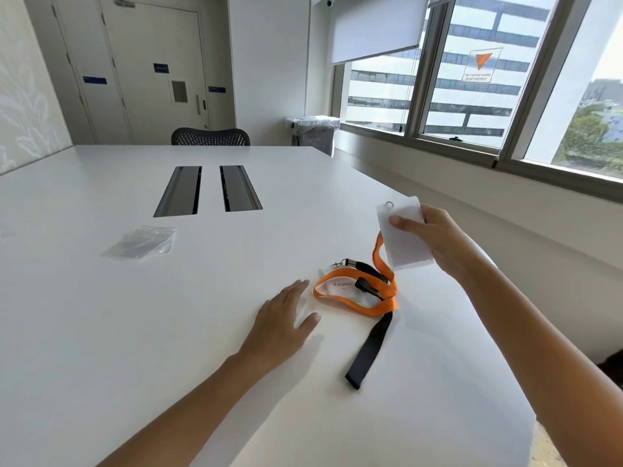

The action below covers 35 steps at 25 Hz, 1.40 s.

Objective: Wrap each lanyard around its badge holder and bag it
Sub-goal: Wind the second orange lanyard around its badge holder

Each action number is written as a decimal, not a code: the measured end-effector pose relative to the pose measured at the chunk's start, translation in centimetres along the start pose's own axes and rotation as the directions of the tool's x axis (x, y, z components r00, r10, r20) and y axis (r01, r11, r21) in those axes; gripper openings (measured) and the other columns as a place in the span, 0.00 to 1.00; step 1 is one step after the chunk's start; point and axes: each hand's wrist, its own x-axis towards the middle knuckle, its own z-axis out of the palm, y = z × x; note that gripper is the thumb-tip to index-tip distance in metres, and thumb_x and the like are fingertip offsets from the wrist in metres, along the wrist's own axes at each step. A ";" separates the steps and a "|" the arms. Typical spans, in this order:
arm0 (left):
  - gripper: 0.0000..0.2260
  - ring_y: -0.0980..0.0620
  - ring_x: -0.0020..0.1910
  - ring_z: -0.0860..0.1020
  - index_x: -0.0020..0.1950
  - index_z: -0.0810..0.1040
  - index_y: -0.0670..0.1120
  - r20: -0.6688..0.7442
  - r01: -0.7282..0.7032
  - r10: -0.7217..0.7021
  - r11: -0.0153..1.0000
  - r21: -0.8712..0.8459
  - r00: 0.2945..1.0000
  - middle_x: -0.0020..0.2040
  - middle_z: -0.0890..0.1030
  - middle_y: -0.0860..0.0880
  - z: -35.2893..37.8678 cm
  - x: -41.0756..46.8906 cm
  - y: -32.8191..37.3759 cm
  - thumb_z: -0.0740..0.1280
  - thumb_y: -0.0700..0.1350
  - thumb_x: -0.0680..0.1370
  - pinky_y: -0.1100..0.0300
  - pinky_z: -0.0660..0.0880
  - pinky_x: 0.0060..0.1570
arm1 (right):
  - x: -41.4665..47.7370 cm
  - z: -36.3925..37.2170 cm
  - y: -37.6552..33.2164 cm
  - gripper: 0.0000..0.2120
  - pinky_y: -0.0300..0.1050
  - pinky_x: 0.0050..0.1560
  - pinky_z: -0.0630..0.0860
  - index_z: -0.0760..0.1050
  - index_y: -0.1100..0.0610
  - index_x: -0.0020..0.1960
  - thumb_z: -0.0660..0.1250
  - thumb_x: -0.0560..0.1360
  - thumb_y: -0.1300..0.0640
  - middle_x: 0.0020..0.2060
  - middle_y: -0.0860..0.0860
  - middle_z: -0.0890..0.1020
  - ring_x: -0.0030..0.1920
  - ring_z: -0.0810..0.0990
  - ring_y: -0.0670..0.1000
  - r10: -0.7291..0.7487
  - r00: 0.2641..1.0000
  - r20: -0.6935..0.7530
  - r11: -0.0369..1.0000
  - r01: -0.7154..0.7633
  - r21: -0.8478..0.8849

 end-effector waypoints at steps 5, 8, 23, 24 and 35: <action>0.25 0.50 0.76 0.60 0.78 0.55 0.54 0.222 0.061 -0.043 0.995 -0.075 0.974 0.77 0.61 0.52 -0.3 6.1 2.5 0.50 0.60 0.82 0.45 0.52 0.74 | -1.5 2.5 -2.5 0.11 0.45 0.45 0.77 0.78 0.53 0.57 0.70 0.76 0.55 0.52 0.53 0.80 0.50 0.79 0.53 -0.164 0.974 -0.155 0.964 0.192 0.186; 0.26 0.50 0.78 0.54 0.77 0.56 0.57 0.381 0.061 -0.079 0.996 0.060 0.921 0.77 0.60 0.51 1.3 8.3 3.6 0.42 0.63 0.81 0.40 0.43 0.74 | -1.5 3.6 -3.7 0.13 0.39 0.42 0.77 0.77 0.54 0.59 0.70 0.76 0.55 0.51 0.50 0.80 0.49 0.78 0.50 -0.245 0.942 -0.229 0.955 0.275 0.113; 0.11 0.50 0.48 0.79 0.54 0.80 0.46 -0.261 0.069 -0.110 0.985 -0.161 0.959 0.51 0.82 0.50 -1.4 8.0 4.1 0.60 0.37 0.80 0.58 0.77 0.48 | -2.9 7.8 -6.1 0.08 0.39 0.39 0.72 0.77 0.60 0.53 0.69 0.77 0.57 0.47 0.49 0.82 0.41 0.77 0.50 -0.775 0.616 -0.142 0.595 0.634 -0.493; 0.10 0.52 0.44 0.80 0.51 0.81 0.46 -0.275 0.056 -0.143 0.952 -0.302 0.951 0.49 0.82 0.51 -2.3 7.4 4.3 0.61 0.36 0.80 0.61 0.79 0.43 | -3.1 8.1 -6.0 0.08 0.38 0.40 0.72 0.77 0.60 0.53 0.68 0.77 0.57 0.49 0.50 0.83 0.43 0.79 0.51 -0.793 0.599 -0.114 0.566 0.653 -0.504; 0.15 0.50 0.42 0.83 0.45 0.82 0.48 -0.413 0.069 -0.411 0.771 -0.633 0.813 0.44 0.84 0.50 -13.1 -1.5 0.8 0.59 0.35 0.81 0.59 0.81 0.44 | -5.1 15.5 -7.7 0.17 0.34 0.43 0.79 0.71 0.54 0.64 0.68 0.77 0.51 0.56 0.46 0.77 0.51 0.77 0.48 -0.444 0.888 0.115 0.893 0.449 -0.018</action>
